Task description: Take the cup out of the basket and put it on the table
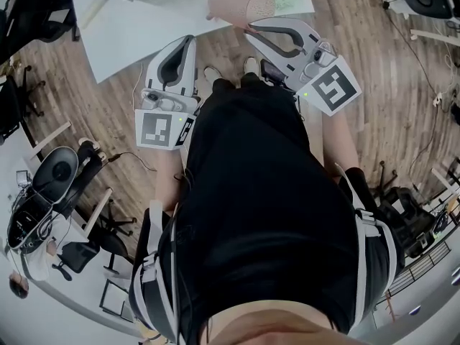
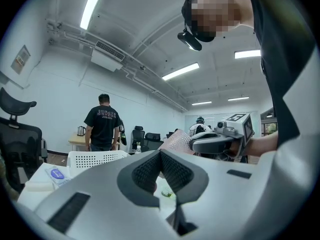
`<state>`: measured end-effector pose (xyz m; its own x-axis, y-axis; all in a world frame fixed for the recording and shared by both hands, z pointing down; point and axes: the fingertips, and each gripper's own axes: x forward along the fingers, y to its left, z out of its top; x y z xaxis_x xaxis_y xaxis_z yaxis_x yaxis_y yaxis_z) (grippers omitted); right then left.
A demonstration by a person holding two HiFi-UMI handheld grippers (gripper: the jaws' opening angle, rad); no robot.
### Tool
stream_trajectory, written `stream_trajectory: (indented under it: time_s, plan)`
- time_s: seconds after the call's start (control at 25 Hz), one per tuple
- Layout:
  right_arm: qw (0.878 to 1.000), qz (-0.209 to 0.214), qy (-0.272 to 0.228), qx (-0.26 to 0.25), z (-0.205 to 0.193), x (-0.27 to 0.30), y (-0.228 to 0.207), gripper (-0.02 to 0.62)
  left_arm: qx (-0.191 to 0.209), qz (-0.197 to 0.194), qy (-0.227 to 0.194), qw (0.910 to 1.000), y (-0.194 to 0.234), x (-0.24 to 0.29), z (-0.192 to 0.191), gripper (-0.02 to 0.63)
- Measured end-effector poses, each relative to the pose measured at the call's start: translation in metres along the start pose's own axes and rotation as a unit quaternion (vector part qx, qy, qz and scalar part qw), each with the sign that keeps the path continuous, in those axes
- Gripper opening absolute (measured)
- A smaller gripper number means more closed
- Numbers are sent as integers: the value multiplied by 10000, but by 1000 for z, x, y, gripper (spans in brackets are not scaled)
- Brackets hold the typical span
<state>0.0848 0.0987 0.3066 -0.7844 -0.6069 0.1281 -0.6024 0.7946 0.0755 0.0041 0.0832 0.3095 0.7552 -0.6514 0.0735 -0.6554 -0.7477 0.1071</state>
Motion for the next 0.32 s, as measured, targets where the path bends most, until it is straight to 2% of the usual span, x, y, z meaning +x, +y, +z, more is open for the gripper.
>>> stream_trajectory:
  time_s: [0.32]
  plan:
    - [9999, -79, -74, 9, -7, -14, -15, 32, 48, 39, 61, 10000, -9, 10, -4, 20]
